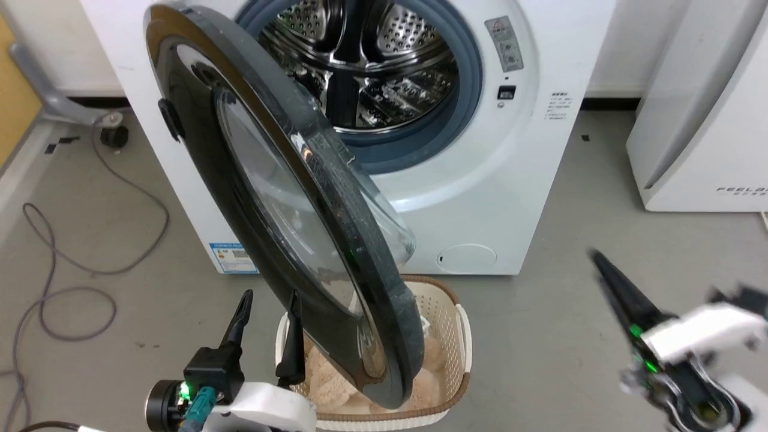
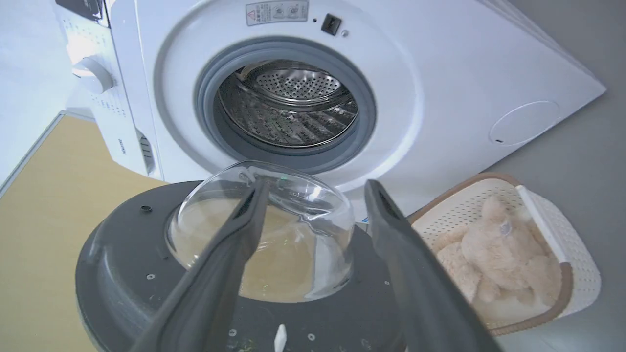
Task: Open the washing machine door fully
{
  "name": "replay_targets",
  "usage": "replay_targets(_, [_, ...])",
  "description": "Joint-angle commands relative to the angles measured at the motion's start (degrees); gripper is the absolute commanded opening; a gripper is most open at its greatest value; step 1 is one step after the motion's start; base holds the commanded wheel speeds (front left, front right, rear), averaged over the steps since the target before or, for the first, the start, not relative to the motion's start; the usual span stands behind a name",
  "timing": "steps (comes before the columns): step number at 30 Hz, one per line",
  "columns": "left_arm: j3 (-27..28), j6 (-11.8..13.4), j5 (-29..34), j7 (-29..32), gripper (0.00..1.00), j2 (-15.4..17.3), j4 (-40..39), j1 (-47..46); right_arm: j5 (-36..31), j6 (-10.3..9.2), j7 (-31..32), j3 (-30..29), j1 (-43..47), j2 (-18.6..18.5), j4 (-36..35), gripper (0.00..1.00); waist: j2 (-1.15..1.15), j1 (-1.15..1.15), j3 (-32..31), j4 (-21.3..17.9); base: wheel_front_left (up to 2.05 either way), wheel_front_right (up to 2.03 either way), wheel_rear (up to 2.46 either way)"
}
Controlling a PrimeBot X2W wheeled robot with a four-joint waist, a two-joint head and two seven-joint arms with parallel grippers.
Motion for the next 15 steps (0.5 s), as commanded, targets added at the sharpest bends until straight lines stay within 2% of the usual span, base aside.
replay_targets(1, [0.4, -0.3, 0.0, -0.3, 1.00, 0.1, 0.2, 1.2, -1.8, 0.05, -1.1, -1.5, 2.2, -0.1, 2.1, 1.00, 0.00, 0.01, -0.5, -0.4, 0.00, 0.00, 0.00])
replay_targets(2, [0.6, -0.3, 0.0, -0.3, 1.00, 0.1, 0.3, 1.4, -3.6, 0.05, -1.5, -2.8, 3.5, 0.2, 4.1, 1.00, 0.00, 0.01, -0.8, -0.6, 0.00, 0.00, 0.00])
replay_targets(4, [1.1, -0.3, 0.0, -0.3, 1.00, 0.1, 0.4, 2.0, -9.9, 0.05, -1.6, -9.1, 5.4, 1.7, 9.9, 1.00, 0.00, 0.01, -1.2, -1.3, 0.00, 0.00, 0.00])
replay_targets(8, [1.5, -0.5, 0.0, -0.3, 1.00, 0.1, 0.8, 2.6, -27.6, 0.05, -1.6, -24.7, 9.0, 7.4, 15.8, 1.00, 0.00, 0.01, -1.8, -2.0, 0.00, 0.00, 0.00])
replay_targets(11, [1.6, -0.6, 0.1, -0.3, 1.00, 0.1, 1.0, 2.8, -44.2, 0.05, -1.6, -36.4, 12.1, 11.4, 14.6, 1.00, 0.00, 0.01, -2.1, -2.3, 0.00, 0.00, 0.00])
replay_targets(15, [1.7, -0.9, 0.2, -0.3, 1.00, 0.1, 1.2, 2.9, -70.4, 0.05, -1.6, -49.7, 16.7, 18.0, 6.3, 1.00, 0.00, 0.01, -2.3, -2.6, 0.00, 0.00, 0.00])
